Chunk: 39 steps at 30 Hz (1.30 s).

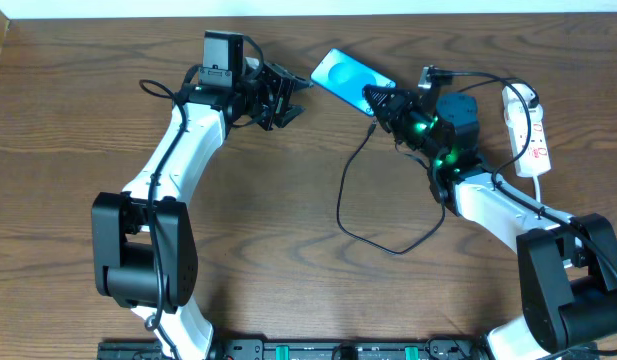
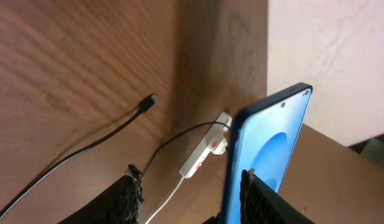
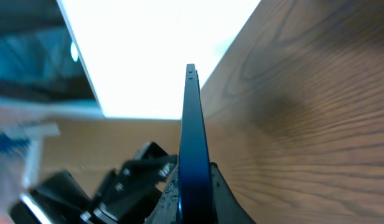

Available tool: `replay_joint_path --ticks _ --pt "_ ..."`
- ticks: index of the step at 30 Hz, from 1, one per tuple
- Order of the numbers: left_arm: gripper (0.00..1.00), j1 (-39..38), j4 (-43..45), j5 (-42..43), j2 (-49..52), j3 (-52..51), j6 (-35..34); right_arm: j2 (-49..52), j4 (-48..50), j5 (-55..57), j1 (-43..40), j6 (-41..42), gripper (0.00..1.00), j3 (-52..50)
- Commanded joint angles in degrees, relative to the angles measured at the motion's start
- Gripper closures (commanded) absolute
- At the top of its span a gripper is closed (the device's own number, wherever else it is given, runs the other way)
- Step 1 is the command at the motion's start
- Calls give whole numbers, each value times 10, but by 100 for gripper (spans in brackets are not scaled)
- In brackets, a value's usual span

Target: Plug charger to phone and switch on socket

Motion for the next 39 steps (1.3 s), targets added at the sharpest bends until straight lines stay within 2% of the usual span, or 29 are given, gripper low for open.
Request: replay_joint_path --ticks 1,6,20,26,39 --pt "49 -1 14 8 -10 3 4 -5 8 31 -3 127 99 10" --pt "49 -1 50 8 -10 3 0 -5 8 24 -2 181 98 10" --pt "49 -1 92 7 -10 3 -15 -5 10 8 9 222 98 10" --pt "36 -1 126 7 -10 3 -15 -5 18 35 26 237 99 10" --pt "37 -23 126 3 -10 3 -13 -5 46 22 36 268 99 10"
